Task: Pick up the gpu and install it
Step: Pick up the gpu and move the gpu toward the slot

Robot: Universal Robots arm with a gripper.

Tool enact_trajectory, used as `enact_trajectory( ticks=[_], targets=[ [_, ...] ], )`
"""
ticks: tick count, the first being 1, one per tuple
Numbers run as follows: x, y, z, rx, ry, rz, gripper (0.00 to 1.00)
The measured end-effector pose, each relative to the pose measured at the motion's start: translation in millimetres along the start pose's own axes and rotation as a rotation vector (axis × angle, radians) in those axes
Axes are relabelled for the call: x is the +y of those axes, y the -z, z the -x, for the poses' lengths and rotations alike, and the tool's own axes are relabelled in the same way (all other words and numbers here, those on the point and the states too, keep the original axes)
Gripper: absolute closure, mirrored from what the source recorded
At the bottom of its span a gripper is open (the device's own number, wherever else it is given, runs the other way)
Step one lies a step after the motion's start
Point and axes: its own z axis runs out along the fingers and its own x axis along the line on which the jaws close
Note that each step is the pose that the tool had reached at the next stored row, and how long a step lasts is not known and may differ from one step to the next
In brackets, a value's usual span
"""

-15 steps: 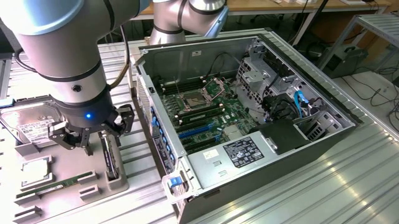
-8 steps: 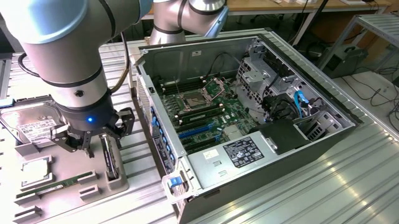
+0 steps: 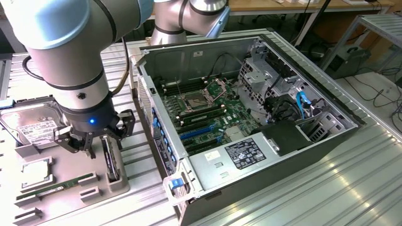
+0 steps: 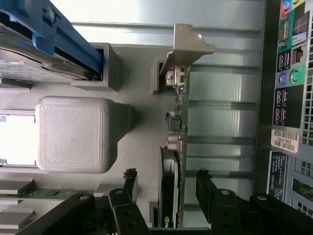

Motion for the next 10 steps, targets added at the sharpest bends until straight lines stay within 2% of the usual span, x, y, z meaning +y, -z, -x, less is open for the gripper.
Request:
enact_trajectory(
  ticks=[4,7,8,9,10],
  targets=[
    [0.0,-6.5,-0.2,-0.0001,0.001,-0.0001,0.4],
    [0.0,-7.2,-0.3,0.0001,0.001,-0.0002,0.4],
    [0.0,-7.2,-0.3,0.0,0.001,-0.0002,0.41],
    [0.0,-7.3,-0.3,0.0,0.001,-0.0001,0.55],
    [0.0,-7.6,-0.3,-0.0001,0.001,-0.0001,0.55]
  ],
)
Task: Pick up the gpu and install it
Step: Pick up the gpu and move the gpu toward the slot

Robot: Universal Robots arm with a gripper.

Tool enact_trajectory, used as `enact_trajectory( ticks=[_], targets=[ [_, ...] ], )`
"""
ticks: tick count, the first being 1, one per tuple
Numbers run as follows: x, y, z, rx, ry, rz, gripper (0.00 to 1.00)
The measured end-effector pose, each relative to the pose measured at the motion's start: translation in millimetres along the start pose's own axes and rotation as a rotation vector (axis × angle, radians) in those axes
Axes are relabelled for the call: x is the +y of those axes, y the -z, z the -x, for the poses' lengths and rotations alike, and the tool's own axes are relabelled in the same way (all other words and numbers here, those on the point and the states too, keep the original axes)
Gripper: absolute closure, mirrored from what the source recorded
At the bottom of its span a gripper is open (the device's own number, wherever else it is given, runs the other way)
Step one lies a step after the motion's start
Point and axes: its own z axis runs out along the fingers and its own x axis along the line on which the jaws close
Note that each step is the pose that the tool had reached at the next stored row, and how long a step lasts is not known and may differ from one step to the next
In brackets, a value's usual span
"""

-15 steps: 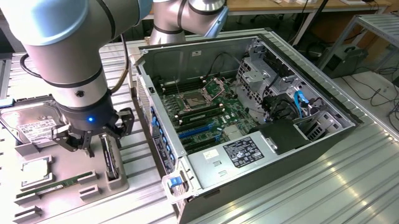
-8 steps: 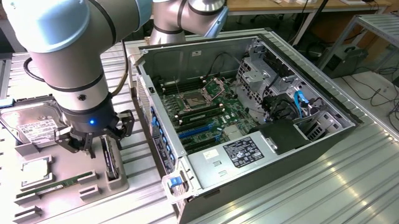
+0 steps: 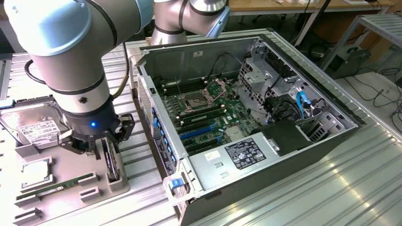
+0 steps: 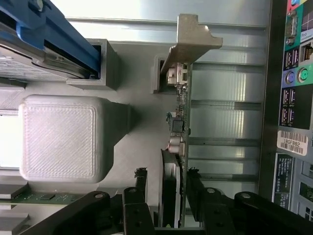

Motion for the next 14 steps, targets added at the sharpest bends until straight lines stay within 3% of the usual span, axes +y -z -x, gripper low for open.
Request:
enact_trajectory(
  ticks=[7,10,14],
  targets=[
    [0.0,-2.1,0.0,0.0001,0.0,-0.0001,0.56],
    [0.0,-2.2,0.1,0.0,0.0,0.0,0.7],
    [-0.1,-2.2,0.9,0.0,0.0,0.0,0.73]
  ],
)
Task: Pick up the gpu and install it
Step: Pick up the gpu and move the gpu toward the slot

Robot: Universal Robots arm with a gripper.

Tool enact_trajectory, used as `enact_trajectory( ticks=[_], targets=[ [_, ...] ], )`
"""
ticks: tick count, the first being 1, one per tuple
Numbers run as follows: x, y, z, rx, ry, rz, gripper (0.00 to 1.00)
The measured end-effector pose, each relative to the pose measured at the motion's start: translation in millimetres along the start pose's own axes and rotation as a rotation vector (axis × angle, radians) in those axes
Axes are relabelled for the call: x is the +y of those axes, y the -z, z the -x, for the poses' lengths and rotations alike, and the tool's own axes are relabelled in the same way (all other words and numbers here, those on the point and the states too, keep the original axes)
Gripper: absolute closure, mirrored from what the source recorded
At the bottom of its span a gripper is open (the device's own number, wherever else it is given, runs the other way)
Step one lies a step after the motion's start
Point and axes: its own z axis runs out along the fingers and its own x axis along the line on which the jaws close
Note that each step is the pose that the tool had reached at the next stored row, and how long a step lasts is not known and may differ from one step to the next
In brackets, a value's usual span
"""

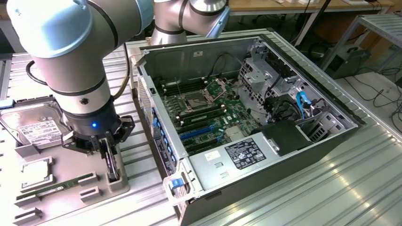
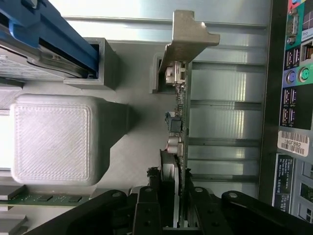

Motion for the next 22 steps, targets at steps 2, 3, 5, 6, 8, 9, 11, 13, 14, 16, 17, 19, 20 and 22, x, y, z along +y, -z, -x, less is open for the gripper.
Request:
enact_trajectory(
  ticks=[2,3,5,6,8,9,11,13,14,16,17,19,20,22],
  targets=[
    [0.0,0.0,0.0,0.0,0.0,0.0,0.73],
    [0.0,0.0,0.0,0.0,0.0,0.0,0.73],
    [0.0,0.0,0.0,0.0,0.0,0.0,0.73],
    [0.0,0.0,0.0,0.0,0.0,0.0,0.73],
    [0.0,0.0,0.0,0.0,0.0,0.0,0.73],
    [0.0,0.0,0.0,0.0,0.0,0.0,0.73],
    [0.0,0.0,0.0,-0.0001,0.0,0.0006,0.73],
    [0.0,0.6,0.0,-0.0001,0.0,0.0007,0.73],
    [0.0,2.5,0.0,0.0001,0.0,0.0006,0.73],
    [0.1,5.4,0.1,-0.0001,0.0,0.0007,0.73],
    [0.0,6.5,0.1,0.0,0.0,0.0007,0.73],
    [-0.1,7.1,0.0,-0.0002,0.0,0.0009,0.73],
    [-0.1,7.1,0.1,-0.0003,0.0,0.0012,0.73],
    [-0.1,7.2,0.1,-0.0001,0.0,0.0018,0.73]
  ],
)
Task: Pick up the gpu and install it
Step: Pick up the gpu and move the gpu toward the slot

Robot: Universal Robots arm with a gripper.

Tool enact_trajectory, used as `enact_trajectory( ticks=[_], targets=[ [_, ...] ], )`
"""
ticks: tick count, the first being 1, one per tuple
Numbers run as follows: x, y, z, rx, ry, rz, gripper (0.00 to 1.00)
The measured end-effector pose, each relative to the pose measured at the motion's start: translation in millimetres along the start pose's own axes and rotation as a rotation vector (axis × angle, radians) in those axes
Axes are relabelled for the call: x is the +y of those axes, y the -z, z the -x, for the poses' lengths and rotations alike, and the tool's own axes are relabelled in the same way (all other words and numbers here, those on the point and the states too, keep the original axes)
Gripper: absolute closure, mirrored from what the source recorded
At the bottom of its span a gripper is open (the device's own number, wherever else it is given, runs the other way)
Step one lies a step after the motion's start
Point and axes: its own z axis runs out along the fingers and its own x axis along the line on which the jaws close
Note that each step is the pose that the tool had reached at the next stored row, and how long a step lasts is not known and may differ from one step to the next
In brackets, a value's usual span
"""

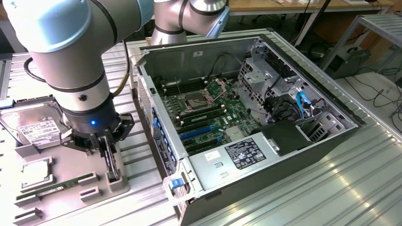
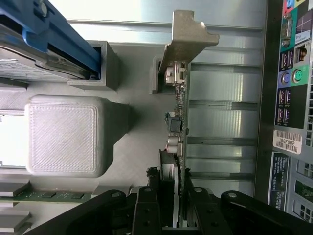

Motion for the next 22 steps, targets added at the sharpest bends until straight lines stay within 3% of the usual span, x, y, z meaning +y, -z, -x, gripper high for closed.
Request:
enact_trajectory(
  ticks=[22],
  targets=[
    [0.0,21.0,0.3,0.0,0.0,0.0014,0.73]
  ],
)
